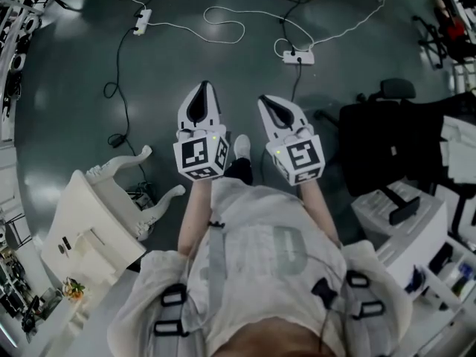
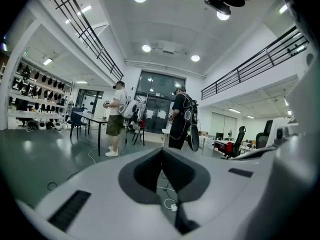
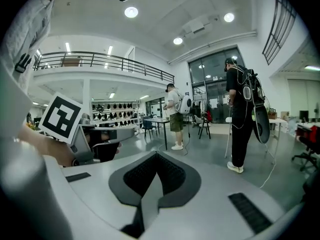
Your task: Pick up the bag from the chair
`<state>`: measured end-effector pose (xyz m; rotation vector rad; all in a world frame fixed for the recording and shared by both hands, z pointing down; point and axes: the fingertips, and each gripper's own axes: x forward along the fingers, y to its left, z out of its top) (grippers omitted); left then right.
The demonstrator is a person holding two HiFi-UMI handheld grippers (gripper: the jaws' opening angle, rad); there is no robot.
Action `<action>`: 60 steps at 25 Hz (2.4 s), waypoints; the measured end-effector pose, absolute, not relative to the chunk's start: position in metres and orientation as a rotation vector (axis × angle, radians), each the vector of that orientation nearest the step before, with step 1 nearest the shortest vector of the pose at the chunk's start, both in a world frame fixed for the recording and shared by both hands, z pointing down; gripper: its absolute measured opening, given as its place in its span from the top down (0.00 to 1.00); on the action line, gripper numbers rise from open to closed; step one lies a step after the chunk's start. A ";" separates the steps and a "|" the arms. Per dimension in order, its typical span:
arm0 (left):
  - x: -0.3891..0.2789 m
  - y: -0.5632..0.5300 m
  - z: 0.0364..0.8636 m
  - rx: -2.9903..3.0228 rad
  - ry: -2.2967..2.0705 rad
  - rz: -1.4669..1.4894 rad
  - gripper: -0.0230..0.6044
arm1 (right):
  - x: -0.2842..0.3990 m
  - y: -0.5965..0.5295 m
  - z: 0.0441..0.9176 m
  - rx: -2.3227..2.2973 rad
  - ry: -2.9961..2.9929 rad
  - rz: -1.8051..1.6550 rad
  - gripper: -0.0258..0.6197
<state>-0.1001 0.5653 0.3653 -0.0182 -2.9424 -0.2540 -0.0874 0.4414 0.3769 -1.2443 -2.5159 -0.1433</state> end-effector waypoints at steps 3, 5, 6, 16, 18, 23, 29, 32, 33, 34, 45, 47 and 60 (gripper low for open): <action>-0.119 0.576 0.366 -0.019 -2.946 -0.244 0.95 | -0.109 0.452 0.380 -1.247 -2.499 -0.090 0.95; -0.130 0.585 0.364 -0.024 -2.954 -0.244 0.95 | -0.123 0.461 0.379 -1.260 -2.511 -0.071 0.95; -0.134 0.590 0.363 -0.027 -2.957 -0.244 0.95 | -0.129 0.466 0.378 -1.267 -2.523 -0.073 0.95; -0.136 0.600 0.381 -0.033 -2.913 -0.261 0.95 | -0.134 0.467 0.373 -1.226 -2.530 -0.065 0.95; -0.133 0.592 0.387 -0.017 -2.896 -0.265 0.95 | -0.132 0.459 0.375 -1.218 -2.542 -0.079 0.95; -0.134 0.572 0.376 -0.005 -2.915 -0.246 0.95 | -0.130 0.441 0.367 -1.219 -2.534 -0.075 0.95; -0.127 0.550 0.357 -0.040 -2.944 -0.228 0.95 | -0.129 0.422 0.360 -1.238 -2.547 -0.083 0.95; -0.124 0.540 0.354 -0.018 -2.951 -0.209 0.95 | -0.129 0.416 0.361 -1.222 -2.562 -0.069 0.95; -0.123 0.536 0.353 -0.006 -2.950 -0.195 0.95 | -0.128 0.414 0.360 -1.215 -2.568 -0.068 0.95; -0.123 0.532 0.352 0.012 -2.951 -0.177 0.95 | -0.127 0.410 0.359 -1.205 -2.574 -0.063 0.95; -0.171 0.343 0.339 0.585 -2.895 0.033 0.95 | -0.137 0.247 0.350 -0.729 -2.759 -0.117 0.95; -0.177 0.291 0.338 0.720 -2.866 0.045 0.95 | -0.136 0.201 0.350 -0.607 -2.787 -0.087 0.95; -0.149 0.028 0.318 1.489 -2.588 0.128 0.95 | -0.038 -0.063 0.353 0.414 -2.815 0.045 0.95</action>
